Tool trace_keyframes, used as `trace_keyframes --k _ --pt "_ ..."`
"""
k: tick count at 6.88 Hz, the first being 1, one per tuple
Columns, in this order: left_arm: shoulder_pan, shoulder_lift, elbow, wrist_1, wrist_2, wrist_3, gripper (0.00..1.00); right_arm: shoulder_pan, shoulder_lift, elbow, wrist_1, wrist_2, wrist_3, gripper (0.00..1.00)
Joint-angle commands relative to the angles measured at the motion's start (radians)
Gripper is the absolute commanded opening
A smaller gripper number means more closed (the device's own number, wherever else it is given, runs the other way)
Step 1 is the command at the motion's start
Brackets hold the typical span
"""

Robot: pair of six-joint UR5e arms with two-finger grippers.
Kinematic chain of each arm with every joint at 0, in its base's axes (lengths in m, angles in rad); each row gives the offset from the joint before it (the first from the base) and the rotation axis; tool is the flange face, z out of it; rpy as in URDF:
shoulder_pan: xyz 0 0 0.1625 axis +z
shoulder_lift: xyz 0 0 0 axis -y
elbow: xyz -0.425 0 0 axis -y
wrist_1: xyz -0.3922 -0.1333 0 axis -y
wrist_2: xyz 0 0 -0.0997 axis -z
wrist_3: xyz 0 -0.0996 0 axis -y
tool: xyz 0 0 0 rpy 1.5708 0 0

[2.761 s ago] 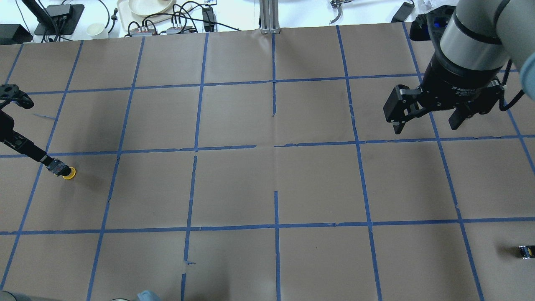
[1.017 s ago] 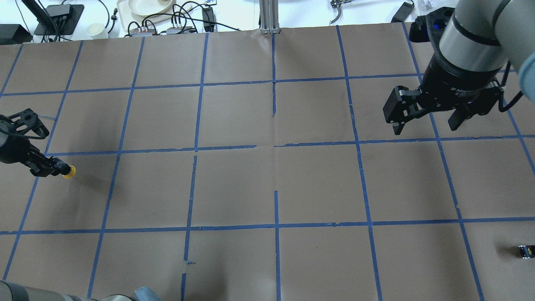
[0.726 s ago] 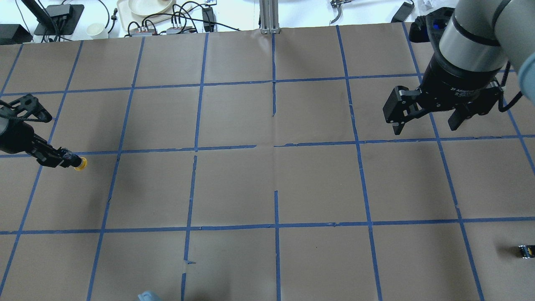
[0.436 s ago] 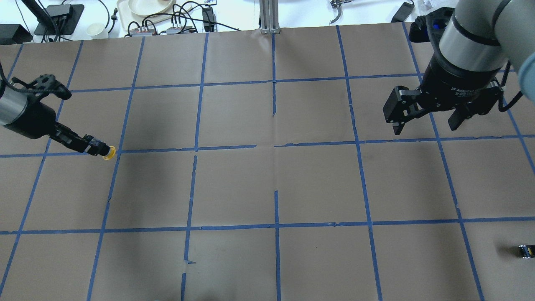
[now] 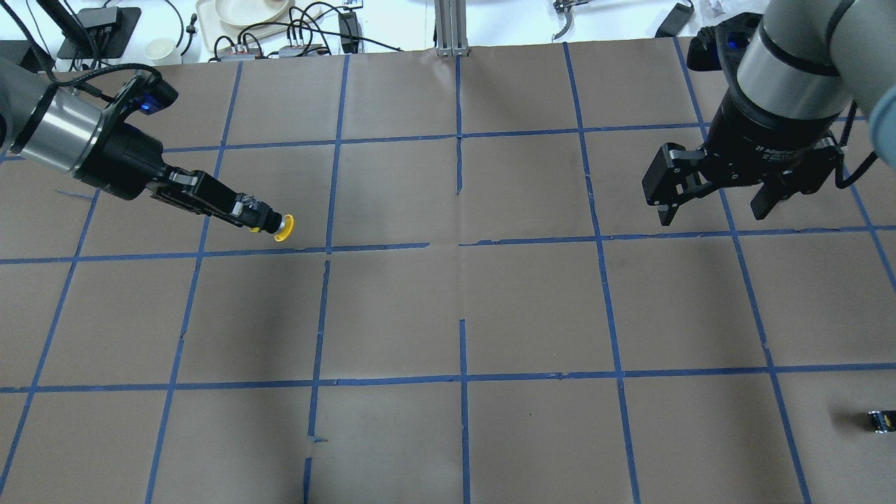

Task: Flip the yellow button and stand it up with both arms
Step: 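Lift the yellow button with the left gripper and carry it toward the table center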

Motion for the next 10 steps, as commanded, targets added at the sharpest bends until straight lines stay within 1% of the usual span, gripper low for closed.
trace_keyframes --k 1,2,3,5,6,7,8,9,10 --pt "-0.093 0.074 -0.012 -0.068 -0.261 -0.210 0.09 -0.020 0.028 -0.002 0.002 0.049 0.026 1.00" --pt "-0.144 0.074 -0.012 -0.060 -0.385 -0.319 0.09 -0.074 0.025 -0.003 0.006 0.065 0.090 1.00" --pt "-0.196 0.074 -0.014 -0.060 -0.475 -0.368 0.09 -0.130 0.021 -0.009 0.061 0.142 0.104 1.00" --pt "-0.264 0.069 -0.035 -0.060 -0.669 -0.415 0.09 -0.233 0.022 -0.014 0.087 0.314 0.123 1.00" --pt "-0.287 0.065 -0.061 -0.056 -0.778 -0.413 0.07 -0.279 0.018 -0.020 0.165 0.414 0.200 1.00" --pt "-0.296 0.065 -0.080 -0.028 -0.837 -0.415 0.07 -0.281 0.024 -0.021 0.234 0.510 0.276 1.00" --pt "-0.299 0.059 -0.081 -0.004 -0.841 -0.420 0.05 -0.289 0.019 -0.031 0.235 0.596 0.358 1.00" --pt "-0.309 0.060 -0.084 -0.003 -0.877 -0.420 0.04 -0.291 0.024 -0.049 0.233 0.742 0.517 1.00" --pt "-0.315 0.060 -0.086 -0.005 -0.883 -0.421 0.03 -0.283 0.007 -0.052 0.233 0.764 0.548 1.00"
